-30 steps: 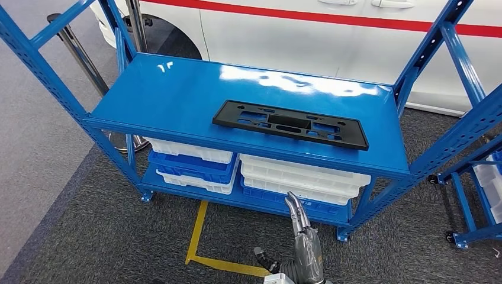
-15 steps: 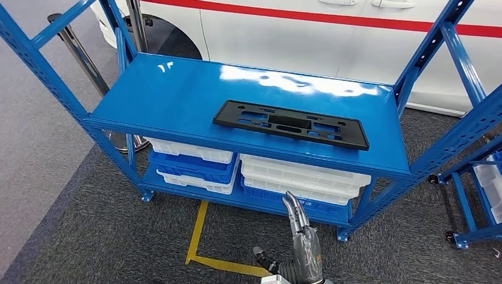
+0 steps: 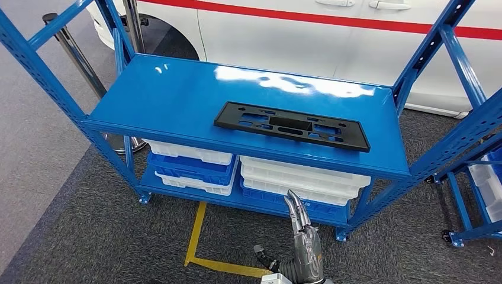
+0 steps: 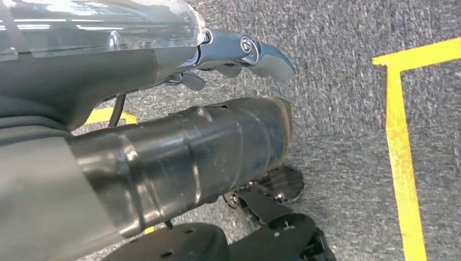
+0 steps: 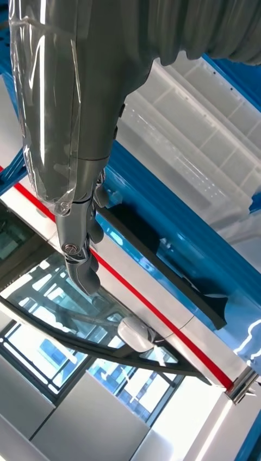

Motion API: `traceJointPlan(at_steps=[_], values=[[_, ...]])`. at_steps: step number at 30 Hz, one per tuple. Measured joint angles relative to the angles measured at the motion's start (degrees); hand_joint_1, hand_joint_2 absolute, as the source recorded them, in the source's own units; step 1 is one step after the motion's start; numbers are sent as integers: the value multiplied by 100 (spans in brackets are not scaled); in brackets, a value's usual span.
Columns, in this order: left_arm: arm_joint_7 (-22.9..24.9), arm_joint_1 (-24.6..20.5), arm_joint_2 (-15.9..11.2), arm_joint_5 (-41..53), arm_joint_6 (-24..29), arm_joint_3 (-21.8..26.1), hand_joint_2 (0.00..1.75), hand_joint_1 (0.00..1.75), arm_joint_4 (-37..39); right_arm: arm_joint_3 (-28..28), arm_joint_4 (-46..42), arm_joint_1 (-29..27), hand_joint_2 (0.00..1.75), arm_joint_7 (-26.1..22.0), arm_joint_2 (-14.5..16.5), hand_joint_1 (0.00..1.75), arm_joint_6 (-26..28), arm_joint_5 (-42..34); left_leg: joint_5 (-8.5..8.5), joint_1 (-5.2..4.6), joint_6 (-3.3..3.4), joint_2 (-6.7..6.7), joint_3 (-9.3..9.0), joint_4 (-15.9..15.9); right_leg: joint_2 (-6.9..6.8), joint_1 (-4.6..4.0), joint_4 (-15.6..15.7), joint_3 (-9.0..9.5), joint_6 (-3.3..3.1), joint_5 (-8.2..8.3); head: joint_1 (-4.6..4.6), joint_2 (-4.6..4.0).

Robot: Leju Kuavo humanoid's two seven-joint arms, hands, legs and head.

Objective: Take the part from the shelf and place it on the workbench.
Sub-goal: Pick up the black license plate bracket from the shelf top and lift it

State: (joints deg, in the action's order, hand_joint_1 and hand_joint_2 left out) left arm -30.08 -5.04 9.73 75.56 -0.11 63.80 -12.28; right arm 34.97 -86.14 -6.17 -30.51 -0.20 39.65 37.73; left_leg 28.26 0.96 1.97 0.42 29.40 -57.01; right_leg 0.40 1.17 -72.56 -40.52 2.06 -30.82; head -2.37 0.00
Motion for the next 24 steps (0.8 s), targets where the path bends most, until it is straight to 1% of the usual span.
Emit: traceJointPlan(at_steps=[1, 2, 3, 4, 6, 8, 9, 10, 12, 13, 14, 15, 16, 17, 18, 19, 20, 21, 23, 24], values=[[0, 1, 1, 0, 0, 0, 0, 0, 1, -2, 0, 0, 175, 0, 0, 0, 0, 0, 39, 9, -29, 1, -51, -3, -22, 15, 390, 168, 4, 256, -1, 0], [1, 2, 1, 0, 1, 0, 0, 0, 1, -3, 2, 1, 175, 1, 0, 0, 0, 0, 81, 10, -66, 1, -88, -7, -47, 15, 769, 349, 1, 436, -3, 0], [3, -2, 1, 0, 1, 0, 0, 0, 2, -4, 1, 2, 175, 2, 3, 0, 3, 0, 122, 7, -106, 2, -112, -20, -64, 5, 1077, 492, -21, 538, -3, 0], [5, -8, 0, 0, 2, 0, 0, 0, 2, -5, 1, -1, 175, 4, 6, 0, 6, 0, 154, -2, -145, 5, -120, -28, -73, -7, 1245, 566, -53, 554, -3, 0], [8, -23, -1, 0, 2, 0, 0, 0, 2, -12, -1, -9, 175, 8, 15, 0, 17, 1, 195, -8, -219, 18, -139, -21, -53, -35, 1289, 580, -146, 479, -1, 0], [10, -29, -1, 0, 4, 0, 0, 0, 2, -18, -1, -14, 175, 8, 25, 0, 26, 12, 272, 14, -282, 25, -164, -75, -35, -31, 1308, 628, -241, 442, -1, 0], [11, -32, -1, 0, 7, 0, 0, 0, 2, -21, -2, -12, 175, 7, 33, 0, 31, 31, 367, 21, -305, 22, -107, -241, -31, -25, 1325, 667, -286, 425, 3, 0], [13, -32, -1, 0, 9, 0, 0, 0, 3, -31, -2, -13, 175, 4, 45, 0, 34, 68, 504, 27, -317, 16, 39, -537, -33, -26, 1338, 709, -326, 404, 7, 0], [18, -25, -1, 0, 12, 0, 0, 0, 4, -90, -2, -29, 175, -19, 84, 0, 37, 195, 785, 26, -327, 13, 517, -1351, -28, -53, 1340, 767, -380, 350, 11, 0], [21, -17, -1, -1, 14, 1, 0, 0, 5, -140, -1, -50, 175, -42, 109, 0, 37, 273, 822, 26, -325, 12, 736, -1653, -17, -69, 1340, 800, -394, 319, 10, 0], [22, -7, -1, -1, 18, 1, 0, 0, 6, -202, -1, -76, 175, -68, 139, 0, 38, 348, 735, 24, -315, 12, 868, -1754, 0, -84, 1339, 841, -400, 285, 11, 0], [24, 0, -1, -2, 23, 2, 0, 0, 7, -267, -2, -103, 175, -94, 171, 0, 38, 410, 530, 21, -293, 11, 888, -1626, 18, -97, 1339, 895, -400, 248, 11, 0], [24, 5, -2, -2, 28, 2, 0, 0, 7, -328, -7, -129, 175, -115, 199, 0, 39, 458, 244, 11, -257, 8, 813, -1306, 32, -109, 1339, 958, -397, 206, 11, 0], [25, 9, -7, -2, 35, 2, 0, 0, 7, -387, -19, -151, 175, -132, 226, 0, 39, 500, -8, -7, -207, 0, 692, -941, 42, -113, 1342, 1010, -390, 163, 9, 0], [25, 9, -15, -2, 42, 2, 0, 0, 7, -435, -34, -166, 175, -144, 246, 0, 41, 532, -176, -30, -160, -6, 574, -618, 52, -122, 1339, 1045, -370, 122, 8, 0], [26, 3, -22, -2, 49, 2, 0, 0, 7, -477, -53, -180, 175, -152, 261, 0, 43, 556, -245, -53, -123, -11, 492, -399, 55, -123, 1337, 1056, -344, 92, 8, 0], [27, -3, -30, -1, 55, 2, 0, 0, 7, -513, -71, -192, 175, -159, 272, 0, 45, 579, -228, -74, -96, -15, 452, -303, 57, -118, 1342, 1052, -316, 74, 7, 0], [27, -8, -33, -1, 58, 2, 0, 0, 7, -542, -88, -200, 175, -162, 280, 0, 48, 596, -201, -87, -84, -15, 439, -254, 58, -117, 1351, 1051, -283, 63, 8, 0], [29, -5, -27, 1, 63, 2, 0, 0, 8, -589, -135, -215, 175, -165, 295, 0, 50, 643, -188, -59, -56, -14, 385, -173, 45, -117, 1346, 1071, -216, 25, 4, 0], [31, -1, -23, 3, 65, 2, 0, 0, 8, -612, -164, -217, 175, -166, 300, 0, 51, 672, -185, -39, -30, -9, 340, -127, 35, -116, 1234, 1035, -182, -43, -2, 0]])
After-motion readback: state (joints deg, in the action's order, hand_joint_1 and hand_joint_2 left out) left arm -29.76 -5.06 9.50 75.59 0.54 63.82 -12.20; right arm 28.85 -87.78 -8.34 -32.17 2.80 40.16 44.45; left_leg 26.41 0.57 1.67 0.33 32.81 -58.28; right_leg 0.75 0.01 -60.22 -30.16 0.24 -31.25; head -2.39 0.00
